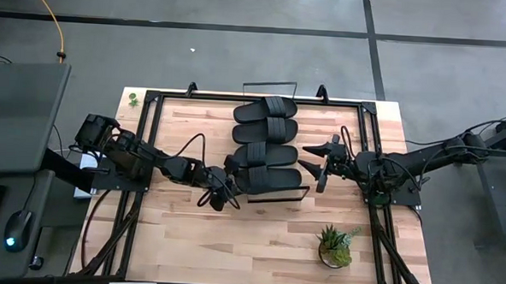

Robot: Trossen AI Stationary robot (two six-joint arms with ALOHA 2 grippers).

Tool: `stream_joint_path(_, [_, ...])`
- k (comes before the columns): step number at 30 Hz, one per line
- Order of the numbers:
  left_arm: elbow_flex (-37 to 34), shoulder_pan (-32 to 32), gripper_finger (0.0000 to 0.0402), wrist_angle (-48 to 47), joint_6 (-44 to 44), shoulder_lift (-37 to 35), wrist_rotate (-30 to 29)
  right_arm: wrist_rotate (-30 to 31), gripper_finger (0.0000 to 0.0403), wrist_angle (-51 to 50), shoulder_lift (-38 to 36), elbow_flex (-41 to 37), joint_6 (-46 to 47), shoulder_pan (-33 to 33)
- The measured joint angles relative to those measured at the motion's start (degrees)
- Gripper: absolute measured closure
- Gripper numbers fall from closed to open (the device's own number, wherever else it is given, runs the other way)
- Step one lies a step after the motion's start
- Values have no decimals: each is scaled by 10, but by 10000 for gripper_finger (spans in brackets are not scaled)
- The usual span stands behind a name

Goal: Pick and place slides into the shelf
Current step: Return to Home Position

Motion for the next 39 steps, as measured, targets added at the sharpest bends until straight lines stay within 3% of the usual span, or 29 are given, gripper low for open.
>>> stream_joint_path(7, [0, 0, 99, -21, -16, 0, -8, 0, 187, -7, 0, 0, 9, -1])
stream_joint_path(18, [0, 0, 122, -50, -41, -8, -13, -1, 187, -7, 0, 0, 9, -1])
stream_joint_path(39, [47, -59, 132, -180, -106, -121, -55, -2, 187, -9, 0, 0, -6, -1])
